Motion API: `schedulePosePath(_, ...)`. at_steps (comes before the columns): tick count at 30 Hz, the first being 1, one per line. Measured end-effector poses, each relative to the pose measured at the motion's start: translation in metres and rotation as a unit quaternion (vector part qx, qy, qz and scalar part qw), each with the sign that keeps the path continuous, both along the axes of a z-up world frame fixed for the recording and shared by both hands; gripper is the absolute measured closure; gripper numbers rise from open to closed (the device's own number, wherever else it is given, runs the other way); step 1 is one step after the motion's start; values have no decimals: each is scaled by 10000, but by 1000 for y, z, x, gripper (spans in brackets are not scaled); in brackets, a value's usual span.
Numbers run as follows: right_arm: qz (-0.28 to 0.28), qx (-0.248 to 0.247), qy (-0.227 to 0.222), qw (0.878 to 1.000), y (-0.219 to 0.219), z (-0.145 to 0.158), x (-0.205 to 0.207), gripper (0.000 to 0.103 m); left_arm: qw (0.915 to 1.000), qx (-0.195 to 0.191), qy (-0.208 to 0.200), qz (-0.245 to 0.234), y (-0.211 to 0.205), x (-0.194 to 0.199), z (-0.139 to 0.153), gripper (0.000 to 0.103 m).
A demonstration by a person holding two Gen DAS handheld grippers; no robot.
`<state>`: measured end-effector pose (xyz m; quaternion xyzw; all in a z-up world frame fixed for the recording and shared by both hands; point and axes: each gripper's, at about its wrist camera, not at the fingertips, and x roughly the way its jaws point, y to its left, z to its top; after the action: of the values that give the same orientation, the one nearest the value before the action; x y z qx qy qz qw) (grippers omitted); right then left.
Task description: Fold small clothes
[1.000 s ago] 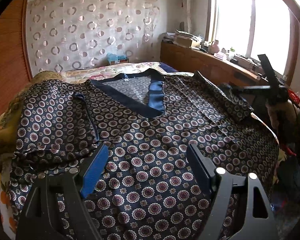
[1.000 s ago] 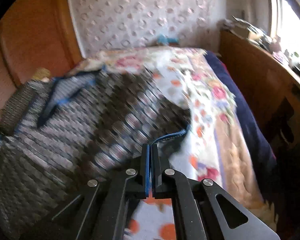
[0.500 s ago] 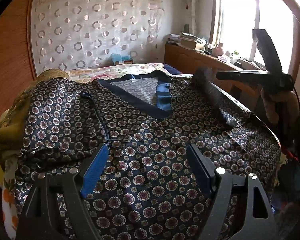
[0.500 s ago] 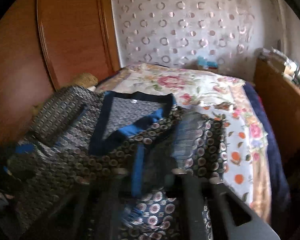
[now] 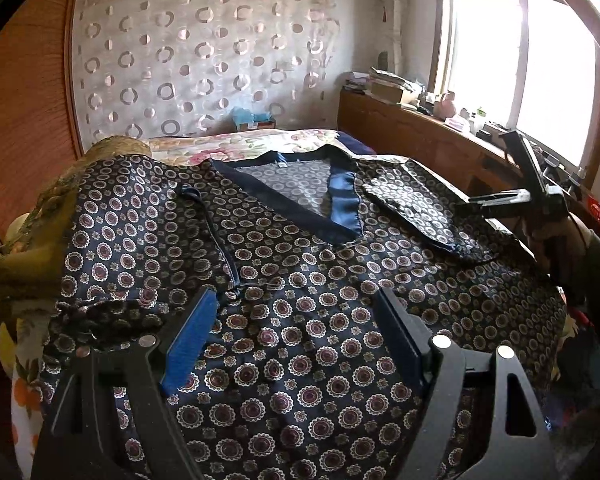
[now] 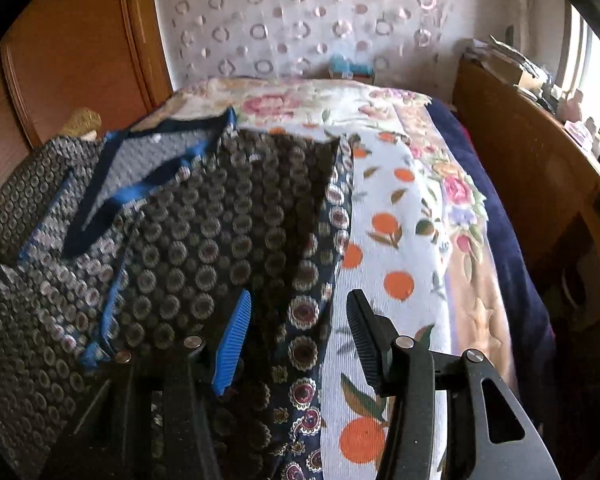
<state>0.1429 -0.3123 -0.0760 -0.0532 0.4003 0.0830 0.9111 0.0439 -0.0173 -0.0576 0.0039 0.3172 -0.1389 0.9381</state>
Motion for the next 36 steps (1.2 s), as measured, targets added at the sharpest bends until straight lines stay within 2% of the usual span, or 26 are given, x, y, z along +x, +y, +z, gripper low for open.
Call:
schedulePosePath(1,22,-97,33,9999,3,-2,1,55,10000,0,-7,-7,0,0,0,22)
schedulePosePath(3,95,-199,90,9997,4,-8,8,90,10000,14,-18,-14,0,-1,1,22)
schedulePosePath(4,105,-277,56,9995,4,-8,9,95,10000,24,-26,-9,0,-1,1,22)
schedulePosePath(7,23,-226,-34,9997,-8,-5,7,97,10000,13,-27,11,4,1,1,22)
schedulePosePath(16,-443,-280,-255,9983,-27,-1,11,96,9993,202,-130,289,32,24,10,22)
schedulePosePath(17,-406,-209,-280,9986,-28,1,14,87,9991,238,-147,333,36,29,12,22)
schedulePosePath(18,-371,-177,-298,9987,-28,1,17,72,9989,265,-147,369,41,35,14,22)
schedulePosePath(20,-326,-124,-309,9989,-27,-1,29,54,9986,304,-125,426,49,45,15,22)
schedulePosePath(24,-111,15,-252,9996,-25,-11,51,54,9967,449,-103,667,68,66,18,22)
schedulePosePath(27,-19,-6,-186,9998,-24,-19,71,54,9964,375,19,766,83,84,20,22)
schedulePosePath(31,68,1,-126,9999,-28,-23,91,54,9945,473,90,927,100,107,25,22)
schedulePosePath(36,97,71,7,9999,-30,-26,102,54,9933,363,197,1081,125,132,28,23)
